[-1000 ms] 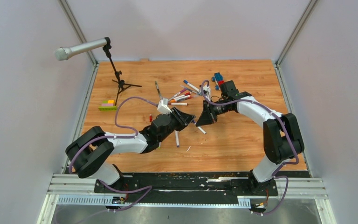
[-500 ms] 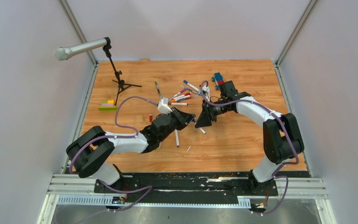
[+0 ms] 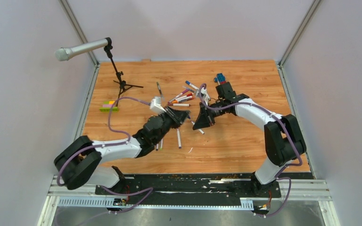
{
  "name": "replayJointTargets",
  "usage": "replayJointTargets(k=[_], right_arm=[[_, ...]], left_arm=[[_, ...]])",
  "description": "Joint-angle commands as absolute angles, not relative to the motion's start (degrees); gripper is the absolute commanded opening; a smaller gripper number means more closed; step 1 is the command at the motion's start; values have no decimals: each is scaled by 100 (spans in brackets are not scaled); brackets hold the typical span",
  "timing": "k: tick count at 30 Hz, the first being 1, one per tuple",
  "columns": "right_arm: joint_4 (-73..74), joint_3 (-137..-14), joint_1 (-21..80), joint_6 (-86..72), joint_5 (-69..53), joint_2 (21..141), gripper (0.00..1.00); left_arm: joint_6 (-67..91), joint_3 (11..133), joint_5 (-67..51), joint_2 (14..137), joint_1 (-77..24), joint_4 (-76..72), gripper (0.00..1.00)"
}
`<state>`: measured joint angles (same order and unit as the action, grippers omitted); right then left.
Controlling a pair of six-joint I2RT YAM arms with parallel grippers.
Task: Open the pen caps
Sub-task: Open the pen cap from the pen, then place the pen cap at the center of the board.
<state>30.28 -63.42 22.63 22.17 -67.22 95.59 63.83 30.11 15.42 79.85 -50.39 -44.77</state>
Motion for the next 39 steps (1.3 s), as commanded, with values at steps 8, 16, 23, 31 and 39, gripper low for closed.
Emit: replayJointTargets(k=[8, 16, 23, 31, 39], right_arm=[[3445, -6374, 2803, 2573, -6504, 9801, 0], [3396, -6430, 2641, 2603, -5883, 9605, 0], [3556, -6488, 2325, 2792, -5685, 9458, 0], [3617, -6495, 1995, 2855, -5751, 9425, 0], [3675, -6509, 1758, 2888, -5895, 9428, 0]], left_arm=[[5839, 3164, 3024, 6464, -3449, -4034, 0], [5434, 3219, 1422, 6303, -3436, -2743, 0], [4730, 3463, 423, 6368, -3432, -1457, 2], [4150, 4187, -244, 7449, -3645, -614, 5], [3605, 5430, -38, 9044, -4102, 193, 7]])
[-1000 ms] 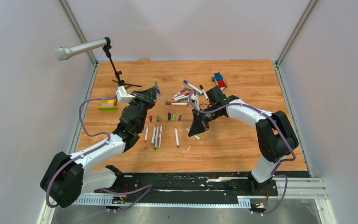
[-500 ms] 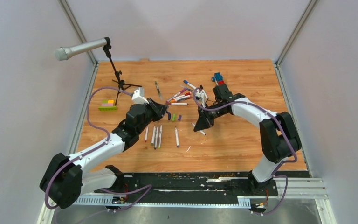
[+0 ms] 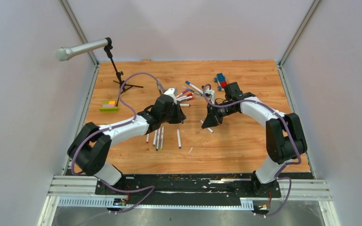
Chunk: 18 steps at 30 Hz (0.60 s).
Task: Open the pen caps
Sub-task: Place the pen cap at the center of the board.
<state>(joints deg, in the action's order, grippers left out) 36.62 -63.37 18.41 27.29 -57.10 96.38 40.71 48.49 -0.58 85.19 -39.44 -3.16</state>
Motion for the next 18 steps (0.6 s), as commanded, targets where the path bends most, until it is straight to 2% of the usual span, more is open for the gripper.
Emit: replayJointTargets(k=[1, 8, 18], right_arm=[[3693, -6517, 1746, 2887, -5900, 9435, 0], [3804, -6571, 1699, 2956, -5961, 9500, 0], [3924, -6631, 1679, 3022, -6006, 9587, 0]], left_arm=[[3571, 5630, -16, 9209, -4139, 285, 7], [3312, 6548, 126, 10208, -4294, 881, 10], [3039, 7263, 628, 10918, -4342, 1496, 14]])
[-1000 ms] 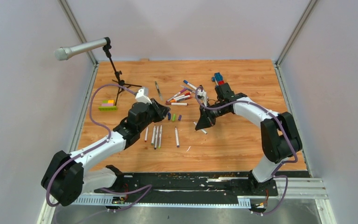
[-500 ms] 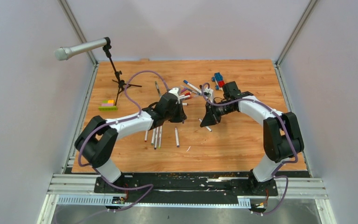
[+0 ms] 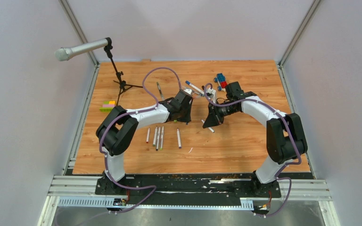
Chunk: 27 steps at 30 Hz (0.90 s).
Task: Open the pen caps
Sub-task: Place the pen cap at the center of the board.
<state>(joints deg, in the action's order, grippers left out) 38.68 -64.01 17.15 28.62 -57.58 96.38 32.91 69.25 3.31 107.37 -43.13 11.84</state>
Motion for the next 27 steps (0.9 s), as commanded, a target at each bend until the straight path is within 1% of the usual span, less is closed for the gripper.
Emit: replayJointTargets(k=[1, 8, 13, 18, 23, 24, 27], right_arm=[[3932, -6635, 1679, 3029, -6006, 9597, 0], [3946, -6636, 1679, 3043, -6016, 9614, 0], [3973, -6651, 1679, 3063, -6025, 9631, 0], [3999, -6662, 1678, 3076, -6038, 9642, 0], [4001, -6662, 1674, 3074, -6056, 9641, 0], [4003, -6662, 1670, 3072, -6062, 9642, 0], [4008, -6656, 1668, 3072, -6075, 9618, 0]], left_arm=[[3019, 7341, 665, 10977, -4338, 1550, 15], [2875, 7756, 917, 11295, -4342, 1922, 19], [2811, 7984, 968, 11484, -4342, 2107, 24], [2785, 8065, 953, 11608, -4342, 2184, 32], [2774, 8108, 953, 11620, -4342, 2199, 35], [2773, 8124, 945, 11608, -4342, 2213, 38], [2786, 8140, 915, 11540, -4342, 2217, 38]])
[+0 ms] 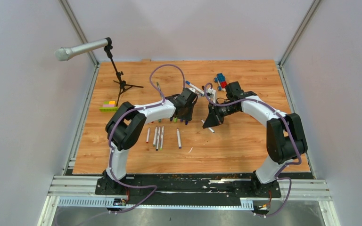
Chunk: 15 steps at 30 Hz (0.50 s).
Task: Open the pen caps
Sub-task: Place the pen cap at the center of the board.
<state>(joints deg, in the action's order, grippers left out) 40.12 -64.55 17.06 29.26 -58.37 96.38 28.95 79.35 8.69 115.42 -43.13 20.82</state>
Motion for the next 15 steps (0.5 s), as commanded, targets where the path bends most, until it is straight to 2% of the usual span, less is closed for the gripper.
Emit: replayJointTargets(k=[1, 9, 15], right_arm=[[4002, -6654, 1670, 3066, -6078, 9612, 0], [3683, -6381, 1660, 2753, -6330, 9299, 0], [2736, -5669, 1661, 1938, -6433, 8721, 0]], left_arm=[[2786, 8139, 906, 11502, -4342, 2222, 39], [2751, 7832, 954, 10620, -4351, 2084, 41], [2760, 6817, 1224, 9461, -4351, 1657, 47]])
